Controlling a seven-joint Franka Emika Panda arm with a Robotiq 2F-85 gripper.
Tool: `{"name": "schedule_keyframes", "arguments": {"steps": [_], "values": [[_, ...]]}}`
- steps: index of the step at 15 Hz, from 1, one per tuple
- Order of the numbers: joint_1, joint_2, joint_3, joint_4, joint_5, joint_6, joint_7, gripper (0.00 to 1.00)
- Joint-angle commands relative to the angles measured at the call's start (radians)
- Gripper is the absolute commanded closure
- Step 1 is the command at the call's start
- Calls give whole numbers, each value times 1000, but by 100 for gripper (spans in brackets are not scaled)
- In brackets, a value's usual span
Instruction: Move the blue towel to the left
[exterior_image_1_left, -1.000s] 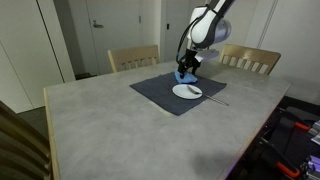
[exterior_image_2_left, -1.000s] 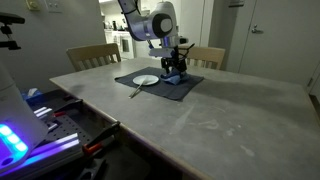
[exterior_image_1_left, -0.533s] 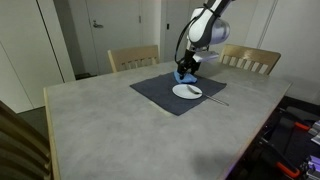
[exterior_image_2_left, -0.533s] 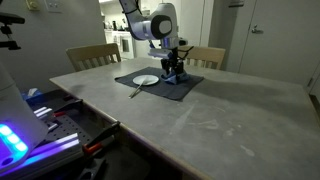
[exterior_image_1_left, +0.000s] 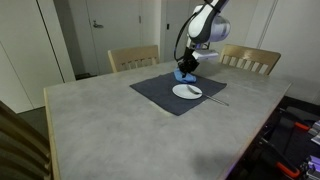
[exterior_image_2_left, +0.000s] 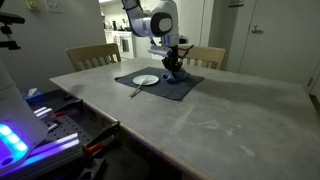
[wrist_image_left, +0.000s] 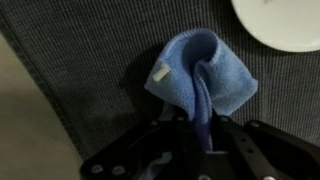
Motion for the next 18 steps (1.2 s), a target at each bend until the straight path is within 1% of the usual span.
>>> {"name": "schedule_keyframes", "arguments": {"steps": [1, 2, 3, 7, 10, 13, 18], "values": [[-24, -50, 27, -11, 20, -68, -45, 100], [-20, -58, 27, -9, 16, -82, -48, 100], [-18, -66, 33, -9, 15, -94, -57, 98], [-7, -101, 62, -8, 13, -141, -100, 97], [6, -114, 100, -6, 17, -133, -135, 97], [20, -97, 146, 3, 27, -122, -160, 97], [64, -48, 199, 29, 27, -114, -162, 97]]}}
